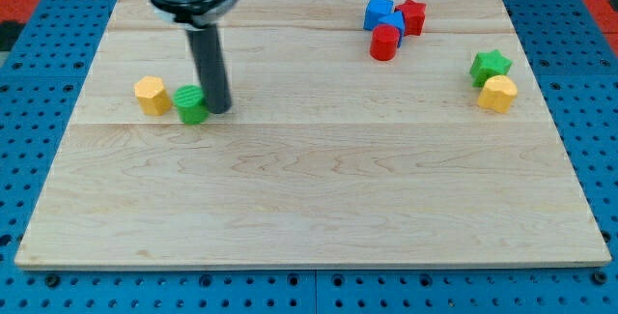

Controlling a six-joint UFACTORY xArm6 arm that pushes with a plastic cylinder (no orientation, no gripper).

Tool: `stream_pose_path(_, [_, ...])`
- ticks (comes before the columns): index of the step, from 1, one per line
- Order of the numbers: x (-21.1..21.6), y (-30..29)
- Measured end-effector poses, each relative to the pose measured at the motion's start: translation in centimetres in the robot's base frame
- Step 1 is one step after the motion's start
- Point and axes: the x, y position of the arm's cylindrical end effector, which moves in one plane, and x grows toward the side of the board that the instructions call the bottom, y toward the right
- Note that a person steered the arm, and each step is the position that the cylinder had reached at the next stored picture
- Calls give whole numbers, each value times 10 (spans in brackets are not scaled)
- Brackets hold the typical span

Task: Move your arm towards green star

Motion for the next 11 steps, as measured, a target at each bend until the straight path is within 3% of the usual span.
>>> stream_pose_path(1, [8, -42])
stream_pose_path(2, [16, -38])
stream_pose_path(4, [25, 199])
stream_pose_path(5, [58, 293])
stream_pose_path(7, [58, 476])
stream_pose_path(9, [30, 477])
stream_pose_path(11, [-68, 449])
